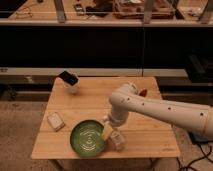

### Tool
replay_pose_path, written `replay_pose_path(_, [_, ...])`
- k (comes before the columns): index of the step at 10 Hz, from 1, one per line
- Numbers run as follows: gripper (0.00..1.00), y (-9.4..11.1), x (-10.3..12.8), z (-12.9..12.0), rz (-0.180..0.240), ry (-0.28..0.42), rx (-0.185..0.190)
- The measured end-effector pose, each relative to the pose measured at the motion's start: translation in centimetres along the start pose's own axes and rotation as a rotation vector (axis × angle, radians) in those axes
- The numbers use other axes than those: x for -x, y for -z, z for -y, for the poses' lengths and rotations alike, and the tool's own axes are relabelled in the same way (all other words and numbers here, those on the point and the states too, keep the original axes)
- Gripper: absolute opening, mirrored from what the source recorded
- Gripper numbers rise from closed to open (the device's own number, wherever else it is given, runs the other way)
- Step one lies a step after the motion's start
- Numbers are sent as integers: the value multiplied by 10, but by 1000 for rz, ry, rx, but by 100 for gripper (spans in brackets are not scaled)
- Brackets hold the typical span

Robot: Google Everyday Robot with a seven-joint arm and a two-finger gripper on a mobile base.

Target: Stand the bottle upright

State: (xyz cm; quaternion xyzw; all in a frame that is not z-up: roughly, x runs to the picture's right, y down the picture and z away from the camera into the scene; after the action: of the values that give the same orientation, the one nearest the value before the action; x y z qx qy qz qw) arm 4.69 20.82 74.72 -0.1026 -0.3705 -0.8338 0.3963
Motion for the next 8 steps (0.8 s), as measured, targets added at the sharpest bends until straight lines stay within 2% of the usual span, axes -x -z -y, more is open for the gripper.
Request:
replay_pose_path(1, [80,-4,3,-1,9,16,19])
replay_pose_path(3, [80,-11,9,-1,28,33,35])
replay_pose_path(5, [80,-20,16,2,47,42,38])
replay_pose_path(8, [80,-27,15,4,56,62,52])
